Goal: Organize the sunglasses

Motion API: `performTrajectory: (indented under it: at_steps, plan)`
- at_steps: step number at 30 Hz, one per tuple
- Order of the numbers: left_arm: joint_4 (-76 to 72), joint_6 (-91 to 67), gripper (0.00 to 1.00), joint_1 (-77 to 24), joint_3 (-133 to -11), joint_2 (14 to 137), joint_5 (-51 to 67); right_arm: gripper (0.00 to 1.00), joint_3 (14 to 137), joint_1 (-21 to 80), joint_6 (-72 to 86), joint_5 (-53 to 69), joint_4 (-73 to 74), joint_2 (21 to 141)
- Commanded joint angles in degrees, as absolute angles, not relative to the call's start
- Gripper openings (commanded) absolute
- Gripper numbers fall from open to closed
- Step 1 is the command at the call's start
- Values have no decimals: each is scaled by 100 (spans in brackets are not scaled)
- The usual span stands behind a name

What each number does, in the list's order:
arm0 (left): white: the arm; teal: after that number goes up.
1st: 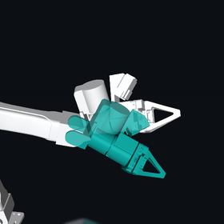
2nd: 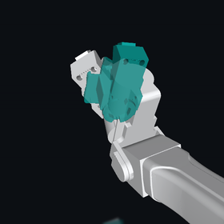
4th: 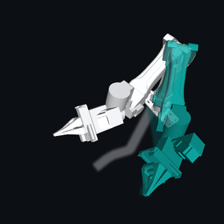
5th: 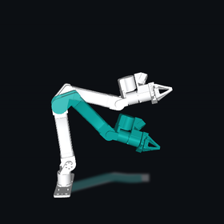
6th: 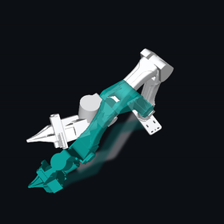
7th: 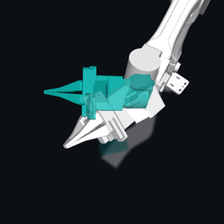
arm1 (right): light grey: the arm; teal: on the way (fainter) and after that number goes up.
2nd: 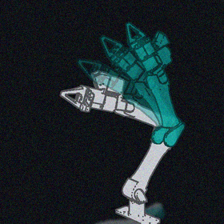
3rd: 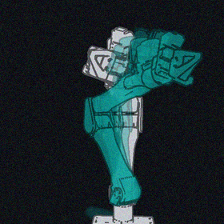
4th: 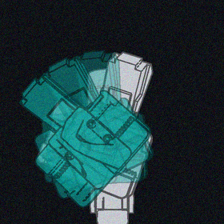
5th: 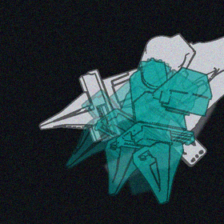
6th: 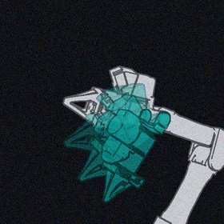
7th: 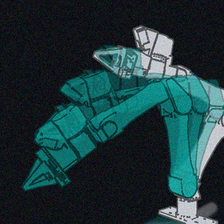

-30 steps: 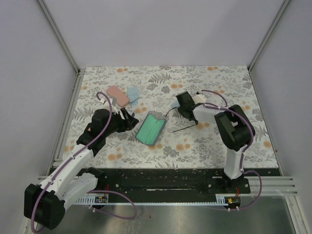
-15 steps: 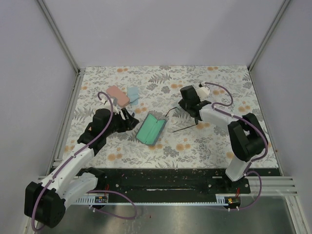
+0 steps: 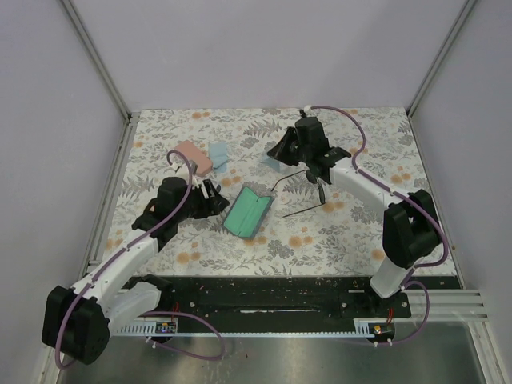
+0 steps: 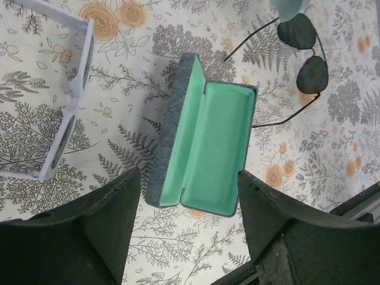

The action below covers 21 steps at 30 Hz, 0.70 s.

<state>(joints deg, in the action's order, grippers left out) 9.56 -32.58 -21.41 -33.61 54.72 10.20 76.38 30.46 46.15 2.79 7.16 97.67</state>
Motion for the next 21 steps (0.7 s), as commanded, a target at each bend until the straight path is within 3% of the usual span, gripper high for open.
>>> performTrajectory:
  at_steps: [1,10,21]
  plan:
    - [896,-3129,71,-2127,-3542,5695,870,0,7464,3190,4202,1555,1019,9476]
    - [941,-3006,80,-2127,-3937,6643,861,0,5424,3182,3964,2021,1353,8035]
    - [431,-2821,66,-2136,-4341,8129,1265,0,4509,3190,3938,2206,1916,7199]
